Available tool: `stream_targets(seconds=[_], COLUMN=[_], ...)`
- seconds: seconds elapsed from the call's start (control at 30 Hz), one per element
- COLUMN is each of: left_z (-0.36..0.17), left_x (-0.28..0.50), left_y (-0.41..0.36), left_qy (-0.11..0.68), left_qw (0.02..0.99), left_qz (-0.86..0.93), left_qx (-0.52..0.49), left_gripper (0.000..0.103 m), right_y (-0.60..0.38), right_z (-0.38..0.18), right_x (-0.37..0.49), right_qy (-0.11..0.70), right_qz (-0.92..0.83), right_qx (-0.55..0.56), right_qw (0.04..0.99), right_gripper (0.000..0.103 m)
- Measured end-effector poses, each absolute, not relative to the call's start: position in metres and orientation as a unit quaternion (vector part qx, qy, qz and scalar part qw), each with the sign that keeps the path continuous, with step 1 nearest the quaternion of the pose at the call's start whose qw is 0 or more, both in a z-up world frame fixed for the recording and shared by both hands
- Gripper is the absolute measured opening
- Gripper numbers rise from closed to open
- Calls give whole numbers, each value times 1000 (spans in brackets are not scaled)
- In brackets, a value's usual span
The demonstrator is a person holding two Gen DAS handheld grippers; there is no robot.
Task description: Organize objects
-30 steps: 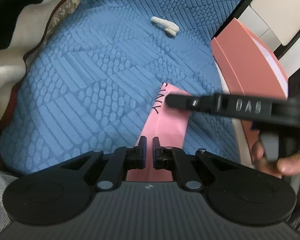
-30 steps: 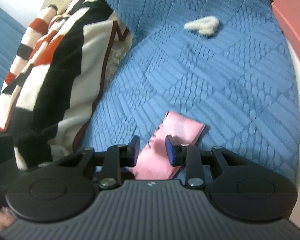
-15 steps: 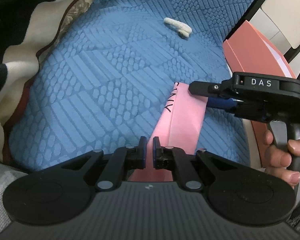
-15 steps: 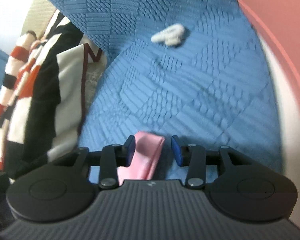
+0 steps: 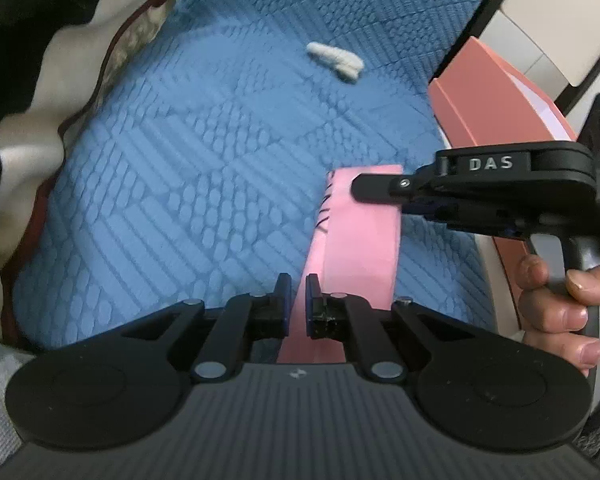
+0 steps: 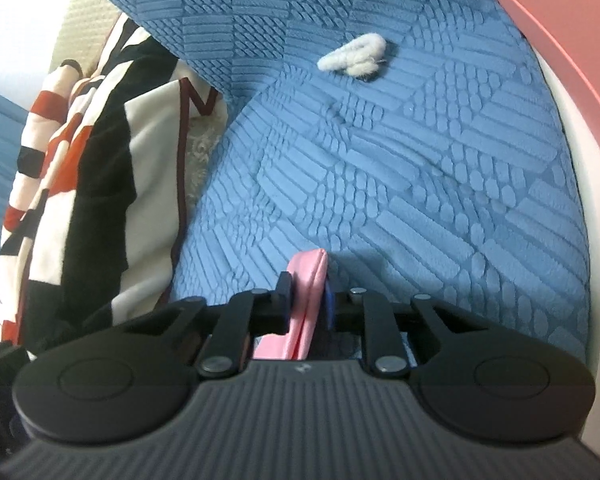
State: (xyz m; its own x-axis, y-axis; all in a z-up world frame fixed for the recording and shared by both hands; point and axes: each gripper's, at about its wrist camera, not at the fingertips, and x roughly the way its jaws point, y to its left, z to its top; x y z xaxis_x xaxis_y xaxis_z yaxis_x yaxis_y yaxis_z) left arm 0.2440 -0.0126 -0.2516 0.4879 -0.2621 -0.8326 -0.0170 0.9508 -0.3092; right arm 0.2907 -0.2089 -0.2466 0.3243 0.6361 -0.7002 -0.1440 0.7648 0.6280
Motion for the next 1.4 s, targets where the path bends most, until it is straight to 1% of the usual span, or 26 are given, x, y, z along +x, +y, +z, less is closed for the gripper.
stream_targets(seconds=[0.17,0.3,0.53,0.67,0.73,0.87,1.0,1.07,1.17,1.2,1.4], left_z=[-239,-234,-227,-217,-213,-219,-235,-238,-241,-242,-253], left_x=[239,238,236,233,234,242,251,253,255,255,249], left_y=[-19,-23,-30,-18,-18,-31,-46,-56,-66,-69,-90], left_qy=[470,458,452,436,431,444,474,478,479,479,478], left_qw=[868,874,876,876,876,867,843,846,854,857,872], left_qz=[-90,-100,-98,-99,-106,-115,-126,-119,-102,-94,-66], left_qx=[-128,-129,-135,-179,-189,-197,-222,-204,-175,-164,-86], left_gripper=[9,18,20,29,31,33,33,34,46,48,48], right_y=[-208,-209,-209,-210,-208,-203,-205,-206,-207,-208,-206], right_z=[-246,-245,-243,-242,-240,-238,-240,-240,-240,-240,-235], right_x=[290,290,291,291,291,291,293,294,293,293,289], right_qy=[528,526,524,524,524,527,536,539,541,542,542], right_qz=[251,251,249,246,249,252,249,247,246,246,252], right_qx=[232,228,217,212,205,195,207,210,207,208,198], right_qw=[778,780,785,787,788,788,780,778,777,776,777], right_gripper=[18,17,17,16,16,17,17,17,17,17,17])
